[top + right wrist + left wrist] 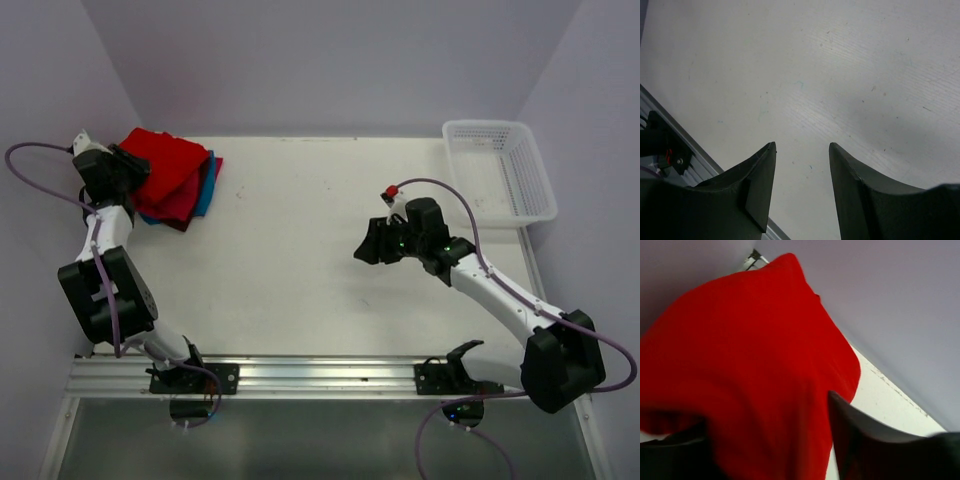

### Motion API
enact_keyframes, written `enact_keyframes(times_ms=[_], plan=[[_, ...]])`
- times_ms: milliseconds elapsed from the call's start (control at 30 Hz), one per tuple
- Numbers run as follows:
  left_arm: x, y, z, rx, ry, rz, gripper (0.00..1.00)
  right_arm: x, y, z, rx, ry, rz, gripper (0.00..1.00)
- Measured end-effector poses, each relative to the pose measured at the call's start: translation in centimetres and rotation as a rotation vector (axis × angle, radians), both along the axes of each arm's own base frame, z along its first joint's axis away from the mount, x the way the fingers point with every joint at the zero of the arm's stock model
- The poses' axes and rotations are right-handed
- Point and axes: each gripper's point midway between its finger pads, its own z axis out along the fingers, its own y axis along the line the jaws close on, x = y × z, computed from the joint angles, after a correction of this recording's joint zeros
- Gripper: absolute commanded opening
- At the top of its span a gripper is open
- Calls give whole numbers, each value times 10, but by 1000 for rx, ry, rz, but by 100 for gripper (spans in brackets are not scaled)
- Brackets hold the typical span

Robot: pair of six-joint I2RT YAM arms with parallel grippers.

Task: Fold and stack the t-shirts
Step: Put the neatly folded tshirt into the corner of the board with the left arm

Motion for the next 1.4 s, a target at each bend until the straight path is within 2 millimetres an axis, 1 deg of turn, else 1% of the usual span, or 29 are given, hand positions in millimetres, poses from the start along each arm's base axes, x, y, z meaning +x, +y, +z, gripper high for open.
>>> enact_keyframes(times_ms=[33,67,133,200,267,367,433,500,567,633,700,767,833,900,933,967,1000,1033,1067,1100,1133,1167,1233,1333,1400], plan=[[-3,5,-4,-2,10,23,86,0,0,2,4,-7,0,51],[-5,8,-9,-7,24,44,100,-1,0,4,7,-11,1,51],[-9,11,-17,-28,46,72,100,-1,0,6,11,-16,3,52],[-12,9,-25,-45,62,77,100,-2,1,6,13,-15,6,52],[-13,7,-26,-59,63,74,100,-3,1,4,15,-8,12,52],[-15,-1,-20,-90,40,52,100,-6,1,2,16,1,18,52],[-20,-10,-8,-105,12,30,100,-6,1,1,15,2,18,52],[-26,-23,18,-109,-41,1,100,-6,1,1,16,2,18,52],[-36,-40,53,-99,-106,-24,100,-6,1,1,15,3,18,52],[-51,-58,92,-84,-176,-43,100,-7,1,0,14,4,18,52],[-72,-77,136,-68,-259,-48,100,-7,1,0,14,5,18,52],[-96,-87,173,-49,-347,-37,100,-7,1,-1,13,5,17,52],[-114,-89,197,-38,-412,-18,100,-7,1,-1,13,6,18,52],[-122,-91,212,-29,-460,-18,100,-7,1,-1,13,7,18,52],[-119,-92,214,-28,-471,-25,87,-7,1,-1,13,7,17,50],[-115,-92,213,-32,-473,-35,73,-7,1,-1,13,8,18,46],[-106,-92,208,-42,-469,-52,54,-7,1,-1,13,8,17,42],[-93,-92,200,-61,-457,-75,4,-7,1,-1,13,8,17,24],[-79,-93,189,-77,-444,-106,0,-7,1,-1,13,8,17,16],[-65,-93,177,-86,-423,-135,0,-7,1,-2,14,11,16,7],[-47,-93,157,-109,-388,-164,0,-7,1,-2,15,14,15,0],[-32,-94,138,-134,-359,-201,0,-8,1,-4,15,17,14,0],[-3,-97,92,-202,-300,-264,0,-10,0,-6,16,29,12,0],[22,-103,31,-303,-246,-334,0,-13,0,-10,15,40,15,0],[35,-105,5,-354,-238,-362,0,-16,-1,-12,15,47,19,0]])
